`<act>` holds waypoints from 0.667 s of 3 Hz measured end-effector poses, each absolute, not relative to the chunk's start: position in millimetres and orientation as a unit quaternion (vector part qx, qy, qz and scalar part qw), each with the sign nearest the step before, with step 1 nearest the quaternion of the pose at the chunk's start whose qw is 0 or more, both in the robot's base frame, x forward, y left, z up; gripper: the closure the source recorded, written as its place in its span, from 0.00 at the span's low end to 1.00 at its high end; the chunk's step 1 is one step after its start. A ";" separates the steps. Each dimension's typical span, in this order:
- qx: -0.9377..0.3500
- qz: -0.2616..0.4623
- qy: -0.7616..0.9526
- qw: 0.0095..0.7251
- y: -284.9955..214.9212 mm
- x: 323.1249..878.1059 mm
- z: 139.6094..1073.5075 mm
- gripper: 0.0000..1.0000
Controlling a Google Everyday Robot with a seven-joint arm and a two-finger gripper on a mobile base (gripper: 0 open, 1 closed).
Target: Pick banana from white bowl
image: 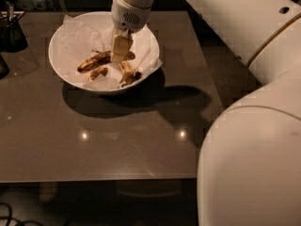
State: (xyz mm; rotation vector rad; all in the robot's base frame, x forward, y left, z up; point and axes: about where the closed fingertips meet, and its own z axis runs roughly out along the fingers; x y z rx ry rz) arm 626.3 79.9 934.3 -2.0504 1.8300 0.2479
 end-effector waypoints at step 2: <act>-0.720 0.092 0.657 0.204 86.2 567.6 957.9 1.00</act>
Offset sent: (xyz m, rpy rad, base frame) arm -0.0908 0.0086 0.0365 0.0426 -0.0200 -0.0254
